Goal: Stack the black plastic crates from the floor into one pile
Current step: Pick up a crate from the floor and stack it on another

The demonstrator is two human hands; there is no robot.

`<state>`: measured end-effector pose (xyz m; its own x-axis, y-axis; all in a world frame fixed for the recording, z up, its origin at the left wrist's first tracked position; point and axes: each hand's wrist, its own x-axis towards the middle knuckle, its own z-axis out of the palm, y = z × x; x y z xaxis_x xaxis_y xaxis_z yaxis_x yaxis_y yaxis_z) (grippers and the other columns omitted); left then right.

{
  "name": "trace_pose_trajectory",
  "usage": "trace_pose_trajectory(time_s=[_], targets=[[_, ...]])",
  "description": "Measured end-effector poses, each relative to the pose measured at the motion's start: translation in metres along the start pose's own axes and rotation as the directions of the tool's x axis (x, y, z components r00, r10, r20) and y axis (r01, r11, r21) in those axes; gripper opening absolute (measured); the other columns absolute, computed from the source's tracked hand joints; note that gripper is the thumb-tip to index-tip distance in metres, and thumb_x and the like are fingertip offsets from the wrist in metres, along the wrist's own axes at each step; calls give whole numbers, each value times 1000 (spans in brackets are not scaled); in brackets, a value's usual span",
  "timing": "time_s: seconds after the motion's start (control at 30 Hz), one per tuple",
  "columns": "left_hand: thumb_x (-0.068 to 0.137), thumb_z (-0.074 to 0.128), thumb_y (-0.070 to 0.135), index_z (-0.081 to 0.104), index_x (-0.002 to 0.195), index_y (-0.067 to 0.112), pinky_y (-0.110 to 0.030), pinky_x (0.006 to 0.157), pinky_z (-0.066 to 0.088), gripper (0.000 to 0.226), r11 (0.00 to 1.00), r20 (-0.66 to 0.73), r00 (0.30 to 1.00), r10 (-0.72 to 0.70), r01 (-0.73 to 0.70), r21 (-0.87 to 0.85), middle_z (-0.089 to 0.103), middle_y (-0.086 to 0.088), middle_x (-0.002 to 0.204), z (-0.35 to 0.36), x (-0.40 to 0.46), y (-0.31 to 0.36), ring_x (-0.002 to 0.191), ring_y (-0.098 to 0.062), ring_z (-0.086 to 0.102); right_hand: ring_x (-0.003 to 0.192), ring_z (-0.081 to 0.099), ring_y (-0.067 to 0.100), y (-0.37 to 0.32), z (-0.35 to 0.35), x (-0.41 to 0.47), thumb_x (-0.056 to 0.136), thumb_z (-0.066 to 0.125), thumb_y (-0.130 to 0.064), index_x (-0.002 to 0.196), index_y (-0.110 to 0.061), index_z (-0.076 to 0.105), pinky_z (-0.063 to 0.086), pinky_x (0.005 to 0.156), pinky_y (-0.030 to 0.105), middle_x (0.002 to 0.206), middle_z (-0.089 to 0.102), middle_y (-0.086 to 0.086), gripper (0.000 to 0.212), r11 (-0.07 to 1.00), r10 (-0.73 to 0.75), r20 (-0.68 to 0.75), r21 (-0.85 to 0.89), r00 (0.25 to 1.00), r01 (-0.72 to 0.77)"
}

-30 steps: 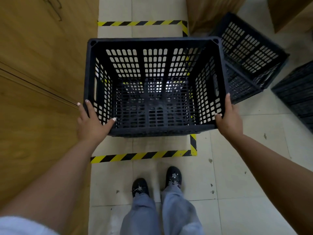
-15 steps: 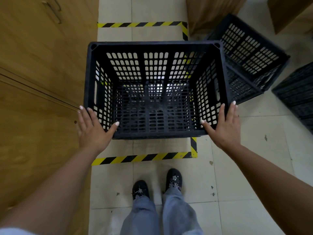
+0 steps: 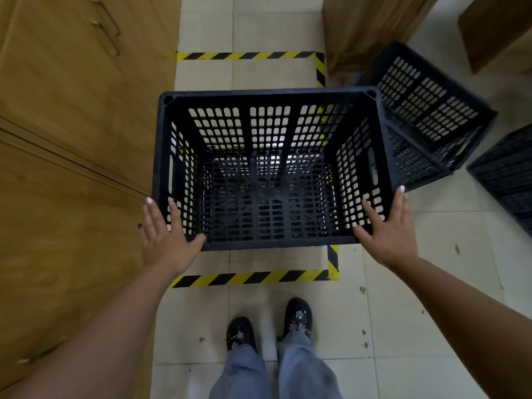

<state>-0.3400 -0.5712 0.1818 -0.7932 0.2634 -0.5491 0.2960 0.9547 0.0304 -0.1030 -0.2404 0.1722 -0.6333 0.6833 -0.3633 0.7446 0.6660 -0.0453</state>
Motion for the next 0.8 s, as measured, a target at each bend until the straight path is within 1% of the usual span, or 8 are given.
trace_pose_trajectory(time_s=[0.1, 0.17, 0.27, 0.4, 0.5, 0.57, 0.63, 0.8], targets=[[89, 39, 63, -17, 150, 21, -47, 117, -8, 93, 1000, 18, 1000, -4, 4, -4, -41, -14, 149, 1, -2, 2, 140, -27, -34, 145, -18, 30, 1, -2, 1, 77, 23, -65, 149, -32, 26, -1, 117, 43, 155, -25, 18, 79, 1000, 16, 21, 2, 1000, -16], [89, 38, 64, -17, 150, 22, -47, 116, -9, 93, 1000, 28, 1000, 3, -3, -6, -42, -14, 148, 0, -1, 1, 139, -27, -35, 145, -18, 30, -2, 0, -2, 77, 26, -63, 150, -28, 25, -1, 117, 43, 155, -25, 19, 81, 999, 41, 27, 1, 999, -41], [88, 37, 66, -18, 150, 22, -48, 117, -9, 94, 1000, 43, 999, 4, -5, 30, -43, -15, 147, -3, 4, -1, 139, -28, -36, 144, -20, 31, -5, 5, -12, 76, 25, -63, 151, -28, 22, -2, 117, 45, 154, -26, 20, 83, 997, 77, 39, 0, 996, -77], [86, 37, 68, -19, 149, 22, -49, 118, -8, 96, 999, 50, 998, 24, -26, 44, -46, -15, 145, -5, 7, -6, 138, -28, -38, 145, -18, 32, -8, 13, -23, 74, 19, -68, 149, -28, 29, 0, 117, 45, 156, -22, 21, 86, 995, 95, 5, 25, 995, -95], [83, 33, 74, -21, 149, 23, -48, 117, -8, 98, 999, 51, 998, 26, -28, 31, -46, -14, 145, -2, 4, -6, 137, -27, -38, 145, -15, 33, -7, 12, -23, 74, 15, -71, 147, -29, 32, 1, 117, 45, 156, -20, 21, 87, 996, 85, -12, 22, 996, -85], [81, 29, 78, -19, 149, 22, -47, 116, -8, 100, 999, 22, 999, 31, -32, 27, -44, -15, 146, 5, -1, -4, 138, -28, -37, 145, -14, 33, -2, 9, -20, 74, 15, -72, 146, -29, 34, 2, 117, 46, 156, -19, 22, 86, 997, 76, -20, 31, 997, -75], [81, 27, 78, -15, 150, 21, -48, 116, -7, 100, 999, 6, 1000, 25, -26, 37, -43, -16, 147, 8, -2, -2, 139, -29, -35, 145, -16, 32, 1, 8, -18, 74, 14, -72, 147, -30, 32, 0, 117, 45, 156, -22, 20, 87, 997, 79, 1, 16, 997, -79], [81, 23, 78, -15, 151, 21, -49, 115, -9, 98, 998, 14, 1000, 27, -28, 64, -50, -16, 140, 10, 0, -2, 137, -30, -38, 145, -18, 31, 2, 8, -17, 76, 20, -71, 148, -31, 30, -2, 118, 45, 155, -24, 20, 83, 997, 73, 25, -3, 997, -73]])
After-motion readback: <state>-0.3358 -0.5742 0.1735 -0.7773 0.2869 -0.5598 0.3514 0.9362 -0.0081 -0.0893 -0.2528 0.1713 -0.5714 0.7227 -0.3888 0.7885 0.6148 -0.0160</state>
